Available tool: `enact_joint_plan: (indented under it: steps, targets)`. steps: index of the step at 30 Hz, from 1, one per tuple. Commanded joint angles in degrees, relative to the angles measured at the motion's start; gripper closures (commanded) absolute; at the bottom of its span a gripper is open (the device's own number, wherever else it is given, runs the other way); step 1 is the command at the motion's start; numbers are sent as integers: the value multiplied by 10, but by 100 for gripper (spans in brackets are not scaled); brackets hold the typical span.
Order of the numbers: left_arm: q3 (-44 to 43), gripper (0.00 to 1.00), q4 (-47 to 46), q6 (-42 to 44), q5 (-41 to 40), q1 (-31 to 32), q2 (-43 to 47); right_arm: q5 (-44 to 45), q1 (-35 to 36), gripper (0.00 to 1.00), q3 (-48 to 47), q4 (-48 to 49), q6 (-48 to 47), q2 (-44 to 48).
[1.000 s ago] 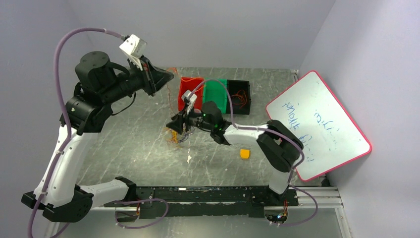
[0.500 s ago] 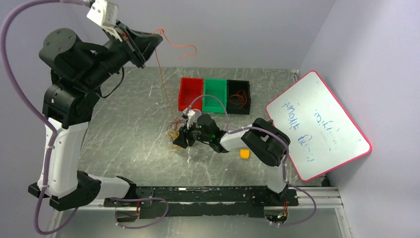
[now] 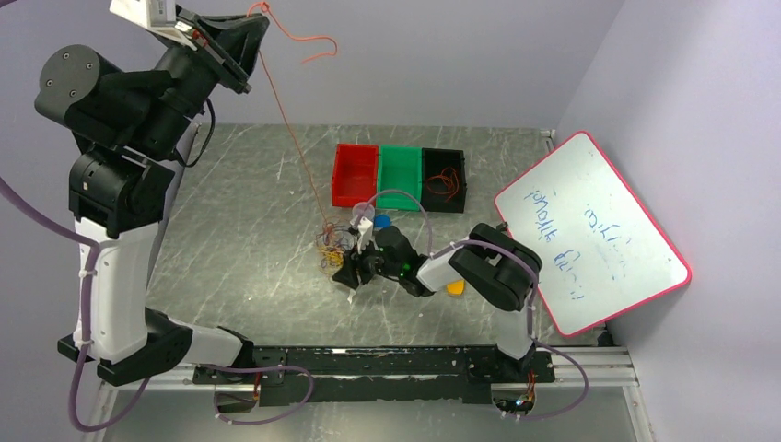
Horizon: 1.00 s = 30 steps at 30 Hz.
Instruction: Untangle the cables
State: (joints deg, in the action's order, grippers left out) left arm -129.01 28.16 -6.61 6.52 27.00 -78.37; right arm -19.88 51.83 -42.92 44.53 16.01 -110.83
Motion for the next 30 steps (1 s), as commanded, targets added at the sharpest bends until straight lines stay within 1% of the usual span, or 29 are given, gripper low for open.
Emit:
enact_joint_plan:
  steps: [1, 4, 8, 17, 22, 30]
  targets:
    - [-23, 93, -78, 37, -46, 0, 9, 12, 3, 47, 48, 7, -2, 12]
    - [-27, 93, -102, 59, -64, 0, 7, 18, 2, 46, 82, 28, 10, 28]
    - [-24, 93, -135, 79, -66, 0, 2, 33, 4, 46, 128, 34, 15, 65]
    - [-48, 93, -159, 123, -84, 0, -16, 76, 4, 45, 212, -6, 5, 160]
    - [-58, 93, -190, 166, -104, 0, -24, 95, 3, 45, 255, -11, 10, 190]
    - [-61, 93, -219, 252, -149, 0, -44, 120, 3, 43, 292, -41, 15, 238]
